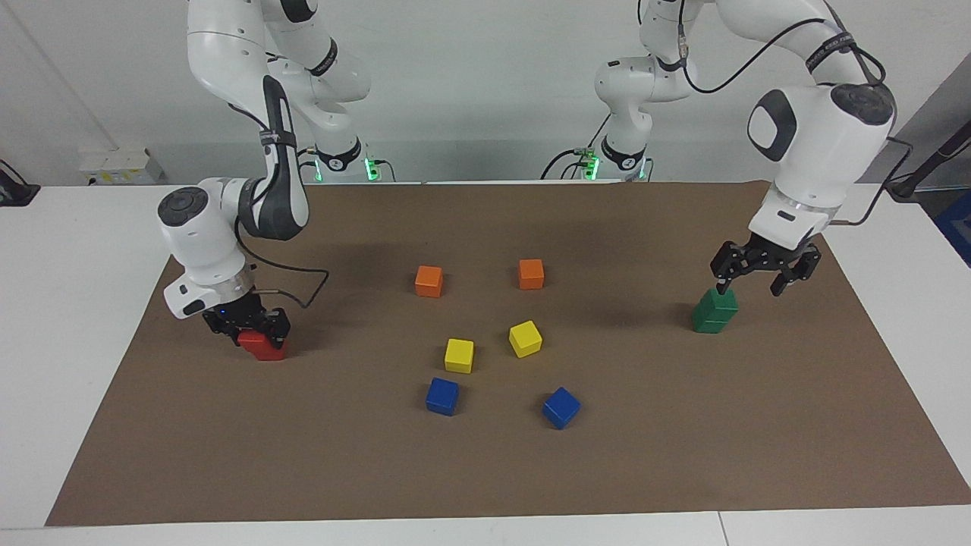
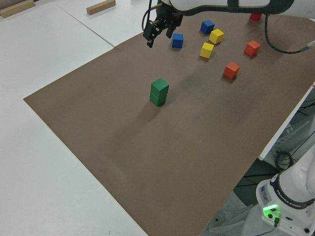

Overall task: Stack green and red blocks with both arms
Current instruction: 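Open the right gripper and withdraw it from the red stack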

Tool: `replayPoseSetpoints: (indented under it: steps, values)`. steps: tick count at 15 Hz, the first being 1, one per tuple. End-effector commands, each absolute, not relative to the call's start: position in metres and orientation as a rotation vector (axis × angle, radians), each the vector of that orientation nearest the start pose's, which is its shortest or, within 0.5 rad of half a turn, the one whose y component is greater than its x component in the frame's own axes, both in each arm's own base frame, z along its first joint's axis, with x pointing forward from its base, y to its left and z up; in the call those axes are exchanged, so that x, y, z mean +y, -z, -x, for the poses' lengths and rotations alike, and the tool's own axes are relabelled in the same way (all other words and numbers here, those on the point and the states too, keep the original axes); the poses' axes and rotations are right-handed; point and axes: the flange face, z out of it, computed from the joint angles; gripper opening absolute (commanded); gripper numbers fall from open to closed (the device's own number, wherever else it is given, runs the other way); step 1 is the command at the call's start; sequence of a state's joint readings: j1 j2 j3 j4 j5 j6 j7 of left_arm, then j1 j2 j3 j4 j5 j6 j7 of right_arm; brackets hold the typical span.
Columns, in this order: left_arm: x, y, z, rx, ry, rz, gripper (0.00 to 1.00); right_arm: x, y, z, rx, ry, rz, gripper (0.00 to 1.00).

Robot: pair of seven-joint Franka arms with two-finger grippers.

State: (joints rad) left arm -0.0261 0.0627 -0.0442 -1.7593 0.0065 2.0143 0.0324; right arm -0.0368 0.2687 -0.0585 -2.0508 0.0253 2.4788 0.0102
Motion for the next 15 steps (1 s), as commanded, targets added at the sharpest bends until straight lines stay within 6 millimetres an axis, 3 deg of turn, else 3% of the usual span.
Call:
replayPoseSetpoints:
  steps: [1,2,4,7,10,12,15]
  values:
    - [-0.055,-0.559,-0.586,0.112,0.32,3.143,1.0,-0.055,-0.335,-0.609,0.208,0.282,3.115,1.0]
    - [-0.055,-0.558,-0.584,0.107,0.316,3.148,1.0,-0.054,-0.344,-0.612,0.197,0.268,3.12,1.0]
    - [-0.068,-0.558,-0.577,0.069,0.289,3.158,1.0,-0.052,-0.382,-0.624,0.173,0.22,3.13,1.0]
    - [-0.074,-0.568,-0.576,0.046,0.234,3.148,1.0,-0.048,-0.463,-0.638,0.155,0.109,3.135,1.0]
    - [-0.067,-0.583,-0.58,0.016,0.227,3.144,1.0,-0.031,-0.521,-0.616,0.095,0.104,3.127,1.0]
    - [-0.062,-0.588,-0.575,0.004,0.212,3.145,1.0,-0.016,-0.549,-0.597,0.054,0.068,3.13,1.0]
    - [-0.065,-0.617,-0.567,-0.002,0.137,3.148,1.0,-0.012,-0.569,-0.57,0.036,-0.058,3.144,1.0]
